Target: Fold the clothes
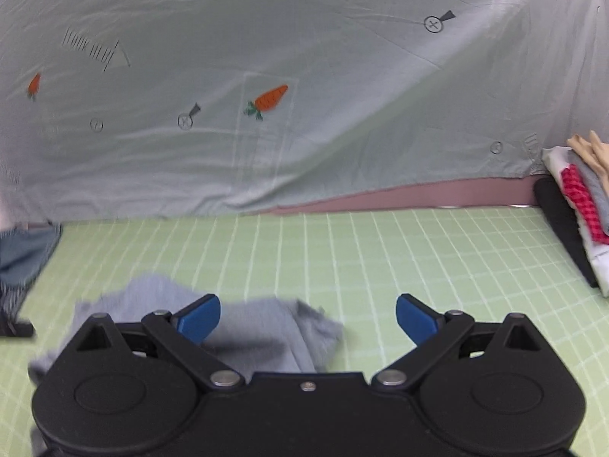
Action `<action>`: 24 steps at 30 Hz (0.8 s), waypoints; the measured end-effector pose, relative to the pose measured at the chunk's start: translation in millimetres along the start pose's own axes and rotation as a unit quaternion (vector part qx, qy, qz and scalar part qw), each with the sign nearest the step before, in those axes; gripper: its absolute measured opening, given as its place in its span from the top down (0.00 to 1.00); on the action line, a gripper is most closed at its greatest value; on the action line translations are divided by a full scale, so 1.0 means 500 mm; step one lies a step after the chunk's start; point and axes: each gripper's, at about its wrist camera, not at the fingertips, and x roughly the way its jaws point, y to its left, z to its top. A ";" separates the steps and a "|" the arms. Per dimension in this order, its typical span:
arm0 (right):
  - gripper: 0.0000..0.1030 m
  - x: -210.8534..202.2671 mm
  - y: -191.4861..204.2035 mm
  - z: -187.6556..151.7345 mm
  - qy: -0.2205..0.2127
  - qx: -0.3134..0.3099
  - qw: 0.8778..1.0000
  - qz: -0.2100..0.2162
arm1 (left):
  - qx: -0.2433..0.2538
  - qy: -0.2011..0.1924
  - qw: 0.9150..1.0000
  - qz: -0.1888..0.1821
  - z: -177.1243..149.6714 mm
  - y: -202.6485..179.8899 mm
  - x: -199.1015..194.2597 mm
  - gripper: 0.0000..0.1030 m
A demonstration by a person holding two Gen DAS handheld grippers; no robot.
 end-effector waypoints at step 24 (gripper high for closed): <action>0.02 0.050 0.007 -0.073 0.062 -0.019 0.998 -0.004 | -0.009 0.039 0.999 -0.014 -0.073 0.034 0.004 0.00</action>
